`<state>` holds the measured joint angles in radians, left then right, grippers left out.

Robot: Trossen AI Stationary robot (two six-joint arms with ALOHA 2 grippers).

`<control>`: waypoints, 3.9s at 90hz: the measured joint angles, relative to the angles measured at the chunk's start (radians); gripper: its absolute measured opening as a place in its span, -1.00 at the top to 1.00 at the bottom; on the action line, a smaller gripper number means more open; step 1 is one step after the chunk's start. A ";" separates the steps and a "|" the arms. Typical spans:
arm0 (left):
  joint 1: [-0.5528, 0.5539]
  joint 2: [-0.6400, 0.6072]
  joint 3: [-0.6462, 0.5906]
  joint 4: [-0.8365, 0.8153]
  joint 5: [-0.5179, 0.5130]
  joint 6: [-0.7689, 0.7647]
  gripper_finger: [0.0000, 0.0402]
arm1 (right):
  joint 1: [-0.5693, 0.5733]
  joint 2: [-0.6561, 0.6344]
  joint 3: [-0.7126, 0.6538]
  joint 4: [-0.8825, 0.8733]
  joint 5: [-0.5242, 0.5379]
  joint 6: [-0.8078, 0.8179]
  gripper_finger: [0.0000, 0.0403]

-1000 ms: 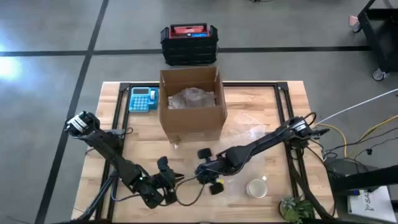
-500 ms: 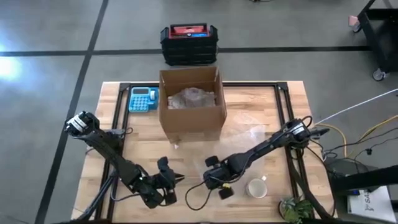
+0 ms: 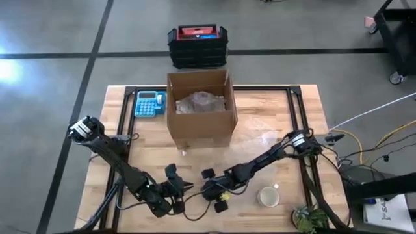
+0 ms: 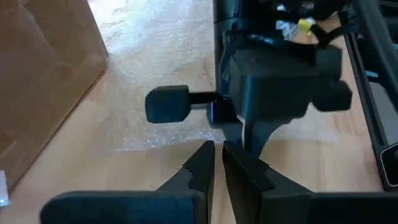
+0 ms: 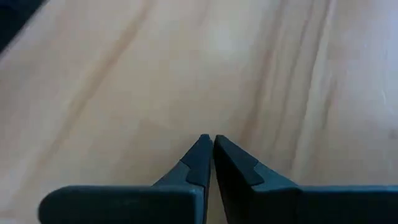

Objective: Wrap mug
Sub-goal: Prepare the transparent bubble wrap to wrap the gray mug

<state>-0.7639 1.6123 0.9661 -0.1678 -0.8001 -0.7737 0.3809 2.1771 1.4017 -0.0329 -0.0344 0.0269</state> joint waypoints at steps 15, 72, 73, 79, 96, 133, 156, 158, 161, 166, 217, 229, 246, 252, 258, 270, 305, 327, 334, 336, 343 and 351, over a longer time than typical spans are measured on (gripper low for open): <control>-0.001 0.000 0.000 -0.007 0.002 0.006 0.90 | -0.009 0.029 0.092 0.001 0.001 -0.035 0.96; 0.000 0.000 0.000 -0.011 -0.002 0.006 0.90 | 0.003 -0.068 0.186 -0.819 0.006 -0.078 0.96; 0.000 0.000 0.000 -0.011 -0.002 0.006 0.90 | 0.003 -0.067 0.177 -0.809 0.006 -0.077 0.96; 0.000 0.000 0.000 -0.009 -0.003 0.006 0.90 | 0.001 -0.065 0.135 -0.739 0.008 -0.060 0.96; 0.000 0.000 0.000 0.019 -0.004 0.023 0.90 | -0.003 -0.067 0.056 -0.475 0.008 -0.064 0.96; 0.001 0.000 0.000 0.019 -0.005 0.034 0.90 | -0.019 0.025 0.050 -0.083 0.004 -0.052 0.96; -0.001 0.000 -0.001 0.010 -0.010 0.043 0.90 | -0.040 0.092 0.133 0.016 0.005 -0.068 0.96; -0.002 0.000 -0.001 0.008 -0.008 0.043 0.90 | -0.040 0.099 0.143 0.017 0.005 -0.068 0.96; -0.003 -0.001 -0.001 0.007 -0.007 0.043 0.90 | -0.040 0.105 0.160 0.010 0.004 -0.069 0.96; -0.003 -0.002 -0.001 0.007 -0.004 0.043 0.90 | -0.039 0.107 0.186 -0.026 0.003 -0.081 0.96; 0.099 0.097 0.000 0.097 0.104 -0.043 0.90 | -0.012 -0.262 0.274 -0.778 0.079 -0.052 0.96; 0.150 0.183 0.002 0.105 0.255 -0.073 0.90 | -0.003 -0.369 0.209 -0.793 0.153 0.004 0.96; 0.185 0.249 0.005 0.085 0.475 -0.164 0.90 | 0.005 -0.463 0.087 -0.819 0.400 0.119 0.96; 0.186 0.240 0.008 0.043 0.524 -0.208 0.90 | 0.002 -0.496 0.037 -0.874 0.418 0.162 0.96; 0.172 0.209 0.008 -0.041 0.547 -0.264 0.90 | -0.002 -0.509 -0.018 -0.927 0.421 0.206 0.96; 0.134 0.136 0.003 -0.235 0.580 -0.368 0.90 | -0.015 -0.585 -0.138 -0.994 0.431 0.274 0.96; 0.016 0.047 0.000 -0.667 0.577 -0.683 0.90 | -0.084 -0.686 -0.478 -0.925 0.428 0.374 0.96; 0.016 0.047 0.004 -0.613 0.506 -0.671 0.90 | -0.124 -0.690 -0.545 -0.886 0.375 0.208 0.85; 0.016 0.045 0.027 -0.591 0.473 -0.645 0.90 | -0.135 -0.699 -0.547 -0.906 0.367 0.158 0.70; 0.016 0.043 0.034 -0.593 0.463 -0.635 0.90 | -0.138 -0.702 -0.547 -0.899 0.366 0.148 0.66; 0.016 0.042 0.059 -0.589 0.432 -0.601 0.90 | -0.142 -0.708 -0.547 -0.891 0.344 0.109 0.49; 0.016 0.042 0.079 -0.574 0.416 -0.560 0.90 | -0.144 -0.709 -0.547 -0.900 0.270 0.075 0.32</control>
<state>-0.7483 1.6539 1.0454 -0.7419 -0.3842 -1.3334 0.2367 1.4685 0.8551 -0.9329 0.2359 0.1016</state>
